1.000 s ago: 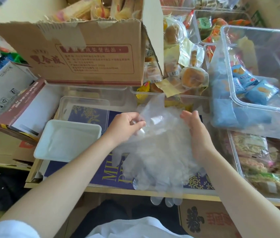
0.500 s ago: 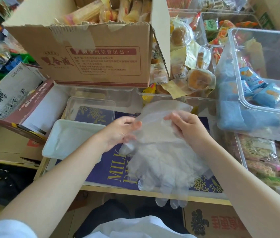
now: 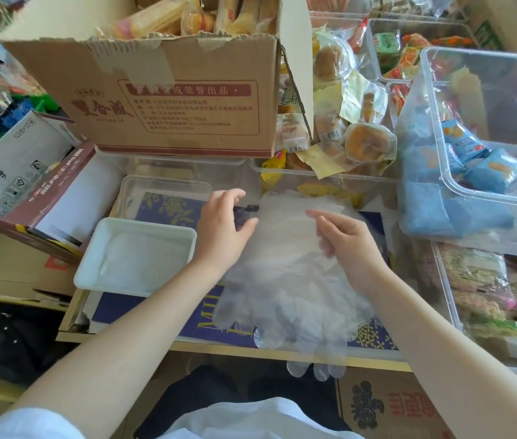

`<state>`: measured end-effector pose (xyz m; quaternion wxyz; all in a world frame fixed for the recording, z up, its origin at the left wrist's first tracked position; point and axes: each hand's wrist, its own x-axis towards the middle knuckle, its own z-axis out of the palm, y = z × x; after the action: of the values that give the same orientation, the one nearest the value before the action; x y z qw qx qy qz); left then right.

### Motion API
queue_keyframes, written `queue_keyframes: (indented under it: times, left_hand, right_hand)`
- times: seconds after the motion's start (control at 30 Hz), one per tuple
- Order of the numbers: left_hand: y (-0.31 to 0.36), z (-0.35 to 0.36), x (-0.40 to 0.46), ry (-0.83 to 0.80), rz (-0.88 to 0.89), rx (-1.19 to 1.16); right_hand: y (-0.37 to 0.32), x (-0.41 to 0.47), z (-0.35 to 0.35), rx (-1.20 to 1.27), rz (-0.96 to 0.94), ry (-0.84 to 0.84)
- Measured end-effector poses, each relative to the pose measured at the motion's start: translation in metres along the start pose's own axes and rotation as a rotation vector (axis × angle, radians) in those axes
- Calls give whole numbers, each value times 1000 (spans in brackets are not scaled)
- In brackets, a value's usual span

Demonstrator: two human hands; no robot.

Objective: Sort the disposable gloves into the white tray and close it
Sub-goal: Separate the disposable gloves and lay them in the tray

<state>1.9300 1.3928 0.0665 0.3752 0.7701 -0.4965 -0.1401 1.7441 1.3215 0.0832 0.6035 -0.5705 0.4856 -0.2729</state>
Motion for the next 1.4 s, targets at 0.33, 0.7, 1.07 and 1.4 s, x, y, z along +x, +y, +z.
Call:
queue_keyframes:
  times: [0.33, 0.7, 1.07, 1.4]
  left_hand:
    - [38, 0, -26, -478, -391, -849]
    - [15, -24, -12, -492, -448, -1091]
    - [-30, -24, 0, -420, -497, -514]
    - [-61, -2, 5, -501, -246, 268]
  right_hand:
    - [2, -26, 44, -448, -405, -378]
    - [14, -5, 15, -47, -39, -91]
    - [25, 15, 25, 2, 47, -67]
    - [123, 17, -13, -1225, 199, -192]
